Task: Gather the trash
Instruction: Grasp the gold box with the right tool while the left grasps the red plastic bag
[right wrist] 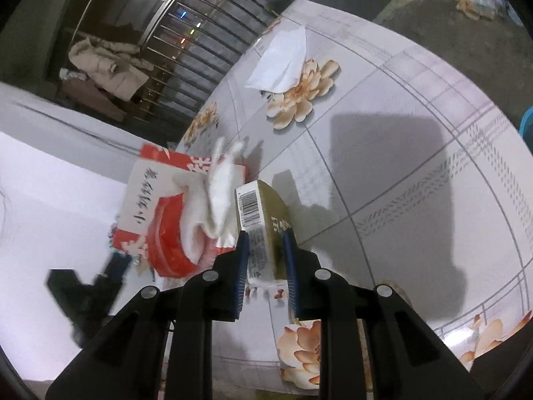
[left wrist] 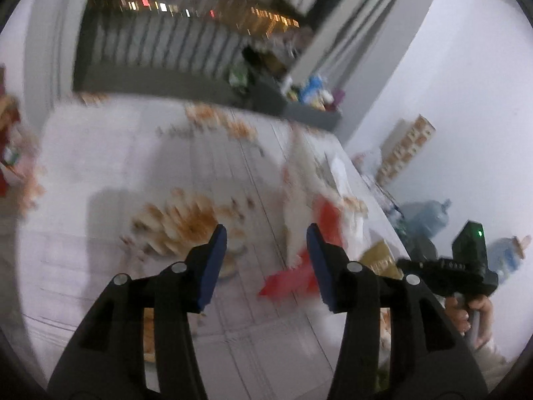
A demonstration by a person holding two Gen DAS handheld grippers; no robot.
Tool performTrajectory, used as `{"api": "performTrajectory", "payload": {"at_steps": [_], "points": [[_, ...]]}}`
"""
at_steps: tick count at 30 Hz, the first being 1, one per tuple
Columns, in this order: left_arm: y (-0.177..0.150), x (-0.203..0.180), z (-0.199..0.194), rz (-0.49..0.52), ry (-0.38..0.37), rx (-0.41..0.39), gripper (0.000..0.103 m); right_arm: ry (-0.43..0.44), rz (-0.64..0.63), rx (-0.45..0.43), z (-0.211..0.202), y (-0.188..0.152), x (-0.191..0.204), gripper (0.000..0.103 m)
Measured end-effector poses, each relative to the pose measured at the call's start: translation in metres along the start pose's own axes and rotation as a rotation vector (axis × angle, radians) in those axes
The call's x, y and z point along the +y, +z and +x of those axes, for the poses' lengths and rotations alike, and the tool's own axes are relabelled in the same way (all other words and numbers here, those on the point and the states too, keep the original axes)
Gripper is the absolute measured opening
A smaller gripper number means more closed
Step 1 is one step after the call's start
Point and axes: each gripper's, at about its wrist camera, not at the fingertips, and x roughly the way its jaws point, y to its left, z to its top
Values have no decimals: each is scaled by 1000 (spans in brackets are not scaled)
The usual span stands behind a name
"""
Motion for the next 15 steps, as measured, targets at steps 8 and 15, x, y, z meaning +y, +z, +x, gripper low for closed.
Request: {"api": "performTrajectory", "payload": {"at_steps": [8,15], "points": [[1,-99,-16,333,-217,-56,47,-110,-78,-35,-6,-2,5,24],[-42,-148,47,637,40,33,47,-159,-114,-36,-7,-5,9,36]]}}
